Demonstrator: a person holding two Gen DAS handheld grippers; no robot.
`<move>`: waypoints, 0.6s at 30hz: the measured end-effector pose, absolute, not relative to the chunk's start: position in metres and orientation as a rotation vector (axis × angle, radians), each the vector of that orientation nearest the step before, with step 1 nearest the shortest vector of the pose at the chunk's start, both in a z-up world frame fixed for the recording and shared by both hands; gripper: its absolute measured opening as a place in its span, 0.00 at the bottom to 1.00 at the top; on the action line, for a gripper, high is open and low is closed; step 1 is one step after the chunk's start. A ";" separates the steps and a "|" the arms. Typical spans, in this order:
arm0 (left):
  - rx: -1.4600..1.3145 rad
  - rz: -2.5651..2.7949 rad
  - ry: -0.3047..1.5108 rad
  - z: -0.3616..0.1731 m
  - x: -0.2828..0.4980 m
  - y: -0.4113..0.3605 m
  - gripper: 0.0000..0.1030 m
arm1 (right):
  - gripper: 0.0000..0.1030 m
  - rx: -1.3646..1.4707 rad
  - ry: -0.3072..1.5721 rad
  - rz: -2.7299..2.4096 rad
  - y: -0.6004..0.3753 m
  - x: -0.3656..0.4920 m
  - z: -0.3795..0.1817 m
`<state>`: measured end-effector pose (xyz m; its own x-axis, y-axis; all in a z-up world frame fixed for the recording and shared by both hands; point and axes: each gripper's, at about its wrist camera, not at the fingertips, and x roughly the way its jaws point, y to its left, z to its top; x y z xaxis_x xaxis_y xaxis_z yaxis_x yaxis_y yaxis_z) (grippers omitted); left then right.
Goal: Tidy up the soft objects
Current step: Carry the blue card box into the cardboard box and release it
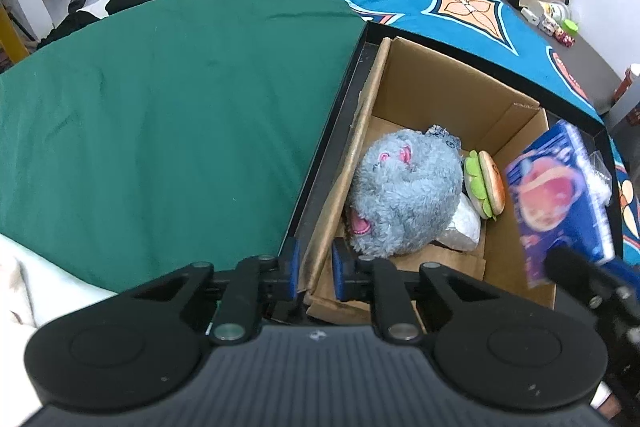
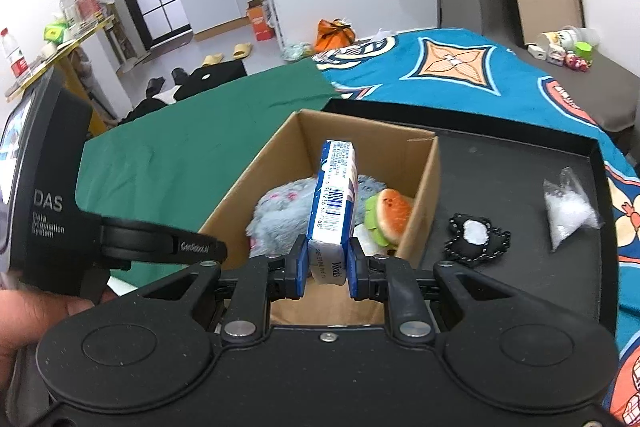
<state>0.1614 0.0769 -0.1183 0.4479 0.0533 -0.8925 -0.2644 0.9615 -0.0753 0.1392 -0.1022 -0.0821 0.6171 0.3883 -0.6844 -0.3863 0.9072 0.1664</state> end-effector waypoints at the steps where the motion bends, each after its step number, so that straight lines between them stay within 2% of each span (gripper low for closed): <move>1: -0.219 0.197 1.090 -0.118 0.161 0.078 0.15 | 0.19 -0.001 0.791 0.449 -0.100 0.139 -0.083; 3: -0.224 0.195 1.085 -0.117 0.160 0.078 0.15 | 0.19 0.001 0.802 0.460 -0.096 0.138 -0.084; 8: -0.217 0.188 1.087 -0.117 0.160 0.077 0.15 | 0.41 0.010 0.842 0.481 -0.092 0.140 -0.090; 18: -0.161 0.192 1.090 -0.117 0.161 0.069 0.16 | 0.43 0.045 0.828 0.433 -0.123 0.139 -0.090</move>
